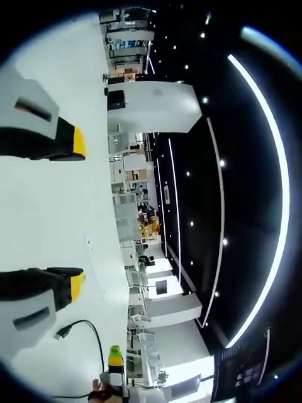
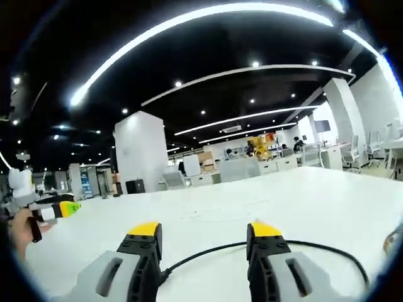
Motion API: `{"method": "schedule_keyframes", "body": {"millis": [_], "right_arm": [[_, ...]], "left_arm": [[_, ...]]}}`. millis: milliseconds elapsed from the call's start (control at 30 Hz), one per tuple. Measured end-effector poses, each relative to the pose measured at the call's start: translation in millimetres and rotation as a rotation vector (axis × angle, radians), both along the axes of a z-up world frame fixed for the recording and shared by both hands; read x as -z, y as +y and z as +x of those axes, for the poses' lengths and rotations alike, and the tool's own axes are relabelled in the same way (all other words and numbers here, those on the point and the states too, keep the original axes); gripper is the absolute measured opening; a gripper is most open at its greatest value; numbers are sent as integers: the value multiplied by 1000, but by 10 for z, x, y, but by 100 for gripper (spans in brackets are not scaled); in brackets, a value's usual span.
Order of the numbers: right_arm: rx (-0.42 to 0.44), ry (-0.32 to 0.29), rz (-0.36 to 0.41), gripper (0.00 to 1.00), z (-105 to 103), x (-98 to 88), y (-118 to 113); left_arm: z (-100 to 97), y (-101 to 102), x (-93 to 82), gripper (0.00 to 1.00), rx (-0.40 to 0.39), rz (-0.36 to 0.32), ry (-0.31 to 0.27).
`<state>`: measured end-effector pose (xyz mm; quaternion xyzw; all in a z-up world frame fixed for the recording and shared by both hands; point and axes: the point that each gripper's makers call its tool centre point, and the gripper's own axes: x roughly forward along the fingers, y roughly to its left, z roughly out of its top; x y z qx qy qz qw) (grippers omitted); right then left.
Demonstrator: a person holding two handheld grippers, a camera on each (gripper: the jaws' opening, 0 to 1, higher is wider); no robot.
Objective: Find the data cable on the table. Grasp the USB connector end of the cable and insert it into the USB port on the table
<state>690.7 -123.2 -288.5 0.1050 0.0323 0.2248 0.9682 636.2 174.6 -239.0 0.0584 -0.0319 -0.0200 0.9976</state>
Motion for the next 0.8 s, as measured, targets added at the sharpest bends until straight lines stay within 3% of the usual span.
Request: {"method": "schedule_keyframes", "body": {"millis": [233, 300, 800], "right_arm": [[-63, 133, 33, 50, 81, 96, 109], [-90, 199, 59, 50, 102, 142, 159], [-129, 426, -19, 47, 243, 393, 339]], "left_arm": [[-31, -14, -22, 69, 9, -8, -4], [-37, -18, -27, 68, 11, -11, -5], [-43, -116, -12, 68, 54, 4, 12]]}}
